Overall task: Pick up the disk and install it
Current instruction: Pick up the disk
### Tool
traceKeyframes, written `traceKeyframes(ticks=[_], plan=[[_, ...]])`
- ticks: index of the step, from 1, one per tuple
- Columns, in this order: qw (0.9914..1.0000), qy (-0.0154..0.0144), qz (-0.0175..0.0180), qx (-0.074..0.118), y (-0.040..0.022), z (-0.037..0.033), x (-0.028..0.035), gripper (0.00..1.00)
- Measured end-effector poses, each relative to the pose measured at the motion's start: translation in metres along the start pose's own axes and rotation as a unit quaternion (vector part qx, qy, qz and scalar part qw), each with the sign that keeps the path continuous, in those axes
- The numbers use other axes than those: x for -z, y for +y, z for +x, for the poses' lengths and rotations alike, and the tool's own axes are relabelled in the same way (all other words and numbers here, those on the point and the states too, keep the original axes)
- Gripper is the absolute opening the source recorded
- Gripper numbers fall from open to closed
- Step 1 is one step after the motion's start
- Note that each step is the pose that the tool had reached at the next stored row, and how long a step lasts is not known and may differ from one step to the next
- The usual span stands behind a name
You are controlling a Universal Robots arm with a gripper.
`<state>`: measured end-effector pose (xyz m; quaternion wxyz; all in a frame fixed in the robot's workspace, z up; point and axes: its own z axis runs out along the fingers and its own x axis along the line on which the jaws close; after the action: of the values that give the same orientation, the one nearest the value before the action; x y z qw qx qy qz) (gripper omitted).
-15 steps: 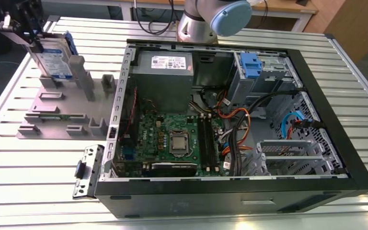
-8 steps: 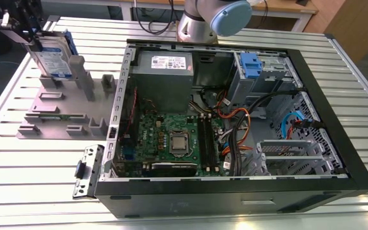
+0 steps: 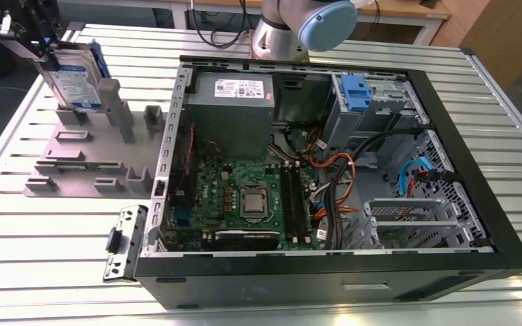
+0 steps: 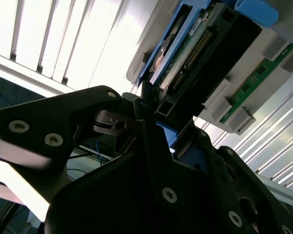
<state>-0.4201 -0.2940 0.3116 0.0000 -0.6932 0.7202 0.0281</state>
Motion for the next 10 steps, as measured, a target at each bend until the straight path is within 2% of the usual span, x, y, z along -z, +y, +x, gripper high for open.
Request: traceKeyframes(ticks=[10], plan=[[1.00000, 0.0000, 0.0000, 0.000, 0.0002, -0.0002, 0.0045, 0.36]])
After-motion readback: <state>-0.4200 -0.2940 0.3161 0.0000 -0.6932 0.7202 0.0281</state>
